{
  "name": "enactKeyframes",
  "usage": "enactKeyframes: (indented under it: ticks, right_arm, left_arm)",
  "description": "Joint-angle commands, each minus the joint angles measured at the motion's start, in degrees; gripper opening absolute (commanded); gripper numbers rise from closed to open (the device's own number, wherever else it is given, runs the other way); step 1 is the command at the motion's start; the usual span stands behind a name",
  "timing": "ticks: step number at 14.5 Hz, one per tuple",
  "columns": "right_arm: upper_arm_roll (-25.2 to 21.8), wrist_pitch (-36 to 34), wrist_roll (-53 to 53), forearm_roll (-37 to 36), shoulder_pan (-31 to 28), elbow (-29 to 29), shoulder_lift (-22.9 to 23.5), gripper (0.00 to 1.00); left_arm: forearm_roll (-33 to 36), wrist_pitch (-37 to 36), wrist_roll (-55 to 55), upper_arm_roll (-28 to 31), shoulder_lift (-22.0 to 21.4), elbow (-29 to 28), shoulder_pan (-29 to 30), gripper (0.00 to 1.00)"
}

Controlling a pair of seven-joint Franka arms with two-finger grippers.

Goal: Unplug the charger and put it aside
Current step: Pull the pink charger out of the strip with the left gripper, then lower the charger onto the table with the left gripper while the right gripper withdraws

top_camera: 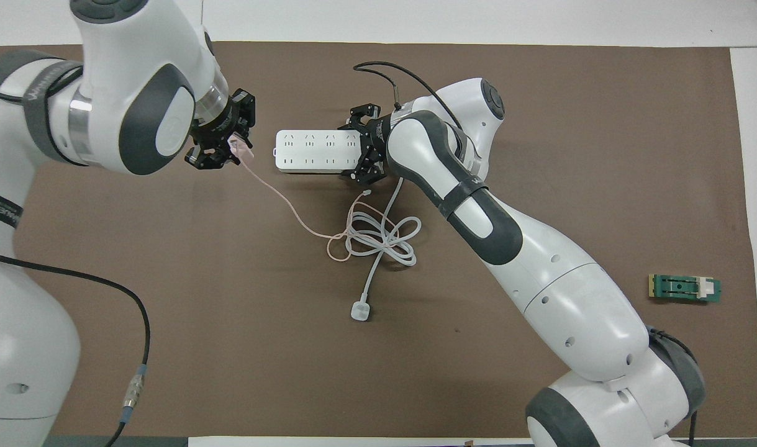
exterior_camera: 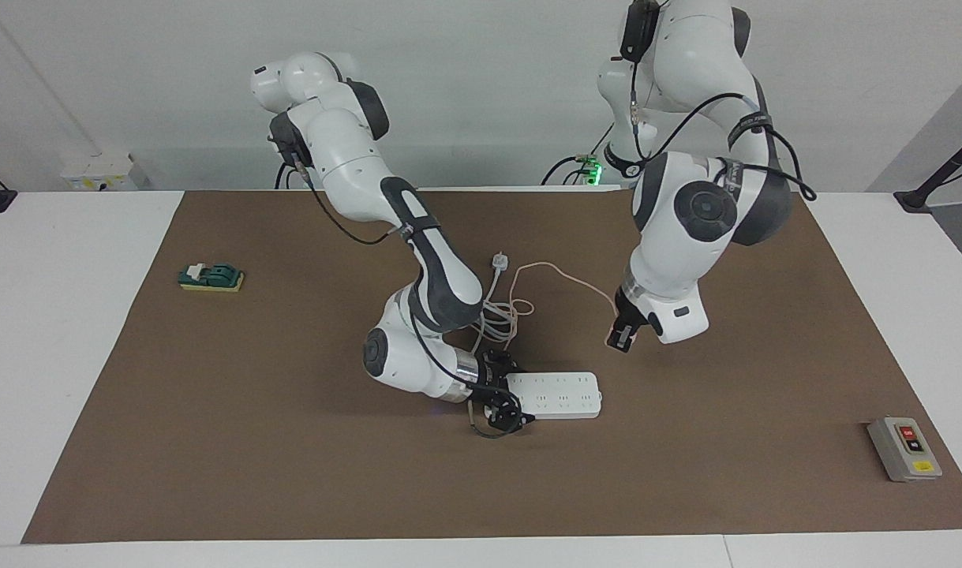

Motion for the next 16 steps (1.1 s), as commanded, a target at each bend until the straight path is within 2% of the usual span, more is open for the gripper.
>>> enactKeyframes:
  ticks: [1,6,8,10,12,14,16]
  right_arm:
    - [0.4,1.6,-2.5,0.9,-0.1,-1.8,-0.5,1.00]
    - [0.4,0.3,-2.1,0.3,-1.0,-2.1,-2.2,1.00]
    - [-0.5,-1.1,-1.1,0.3,-1.1,-3.0,-3.6,1.00]
    - [-1.9,-1.8,-1.2,0.2,-1.6,-6.7,-7.0,1.00]
    - [-3.3,-4.5,-1.1,0.2,-2.9,-9.8,-11.2,1.00]
    - [-5.6,-8.4,-1.2,0.1,-4.1,-12.1,-15.7,1.00]
    - [-7.9,-13.3,-1.0,-0.4,-5.3,-12.7,-19.5,1.00]
  left_arm:
    - [-0.4,-3.5,14.7,-0.1,-3.0,-2.4,3.4,0.00]
    - [-0.3,-3.6,37.2,-0.1,-11.3,-11.7,9.3,0.00]
    - [-0.3,-1.9,47.1,-0.1,-16.3,-19.1,11.7,0.00]
    - [-0.3,4.4,56.2,-0.1,-22.6,-30.2,13.8,0.00]
    - [-0.4,16.9,64.1,-0.1,-27.6,-42.5,16.5,0.00]
    - [-0.4,22.8,70.7,-0.2,-28.2,-48.2,18.2,0.00]
    - [-1.1,27.7,73.9,-0.2,-28.2,-50.8,19.3,0.00]
